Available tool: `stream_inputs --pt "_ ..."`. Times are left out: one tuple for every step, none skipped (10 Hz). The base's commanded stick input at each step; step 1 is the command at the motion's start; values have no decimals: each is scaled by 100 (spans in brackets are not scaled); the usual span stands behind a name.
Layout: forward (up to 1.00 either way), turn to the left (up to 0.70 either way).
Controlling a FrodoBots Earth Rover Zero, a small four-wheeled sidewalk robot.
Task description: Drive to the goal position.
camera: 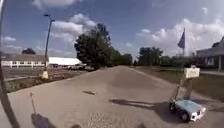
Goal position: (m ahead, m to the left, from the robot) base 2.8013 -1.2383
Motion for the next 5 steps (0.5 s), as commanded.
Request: stream_inputs --pt "70 0" --pt "70 0" --pt "70 0" --pt "70 0" --pt "70 0"
